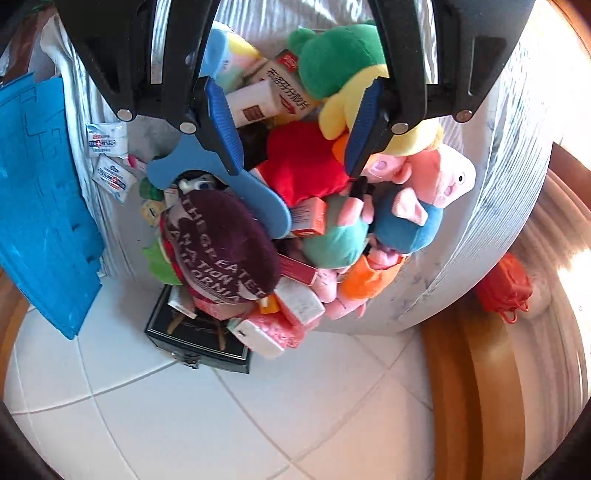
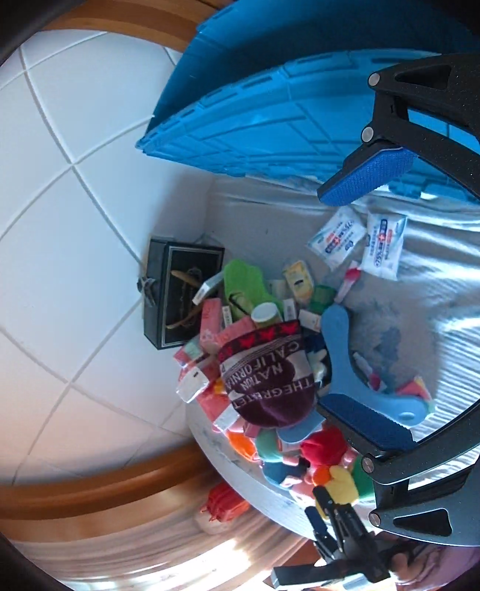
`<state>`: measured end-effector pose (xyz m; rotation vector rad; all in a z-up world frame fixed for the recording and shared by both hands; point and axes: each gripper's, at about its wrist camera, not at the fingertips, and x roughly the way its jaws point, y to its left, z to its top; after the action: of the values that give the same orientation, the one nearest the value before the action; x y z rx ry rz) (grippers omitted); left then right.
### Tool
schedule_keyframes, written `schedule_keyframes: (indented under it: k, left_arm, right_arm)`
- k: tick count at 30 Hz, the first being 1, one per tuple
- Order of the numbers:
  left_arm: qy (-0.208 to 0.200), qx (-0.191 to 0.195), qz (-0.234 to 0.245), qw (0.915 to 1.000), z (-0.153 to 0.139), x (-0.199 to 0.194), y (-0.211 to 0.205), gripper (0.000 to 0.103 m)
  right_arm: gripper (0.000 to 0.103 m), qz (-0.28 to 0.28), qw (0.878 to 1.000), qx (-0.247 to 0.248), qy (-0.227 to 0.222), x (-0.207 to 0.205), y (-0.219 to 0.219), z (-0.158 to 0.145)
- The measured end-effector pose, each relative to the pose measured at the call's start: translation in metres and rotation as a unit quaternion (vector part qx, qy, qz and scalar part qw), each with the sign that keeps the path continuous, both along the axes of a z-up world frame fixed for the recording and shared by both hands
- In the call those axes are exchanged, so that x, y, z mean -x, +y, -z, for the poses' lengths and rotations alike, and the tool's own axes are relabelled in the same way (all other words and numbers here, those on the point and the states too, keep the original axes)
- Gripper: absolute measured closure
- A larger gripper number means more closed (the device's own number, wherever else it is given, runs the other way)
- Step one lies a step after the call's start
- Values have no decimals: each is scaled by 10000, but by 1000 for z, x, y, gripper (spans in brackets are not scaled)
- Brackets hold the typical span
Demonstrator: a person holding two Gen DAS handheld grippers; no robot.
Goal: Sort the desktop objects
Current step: 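Move both grippers back over the pile, then grasp the maroon knit hat with the left gripper while the right grasps the green plush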
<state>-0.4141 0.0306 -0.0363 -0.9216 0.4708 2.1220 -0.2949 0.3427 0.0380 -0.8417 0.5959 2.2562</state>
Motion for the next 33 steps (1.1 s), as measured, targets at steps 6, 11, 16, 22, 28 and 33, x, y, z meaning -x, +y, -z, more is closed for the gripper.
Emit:
schedule_keyframes:
  k: [6,11,16,22,28,33]
  left_arm:
    - [-238,-10,274,9993,12,30,33,47]
    - [-371,216,784,9960,31,32,94,47]
    - [-421,461,1099,9920,52,37,154,47]
    - [-581,526,1475,9860,89,46,201,46]
    - [-643,193,1916,9792,86,43,194,89]
    - [-161,-18,1567,9875,55,54,169,90]
  right_arm:
    - [0,165,9990,353,-212,27,24,35]
    - [0,309,9971,563,-407,39,52,65]
    - [0,522,9938,772,-606,49,83,95]
    - [0,617,9911,987,-641,56,104,120]
    - [0,841,9881,1200,-467,65,117,139]
    - [0,777,9876,1328,-308,75,120,144]
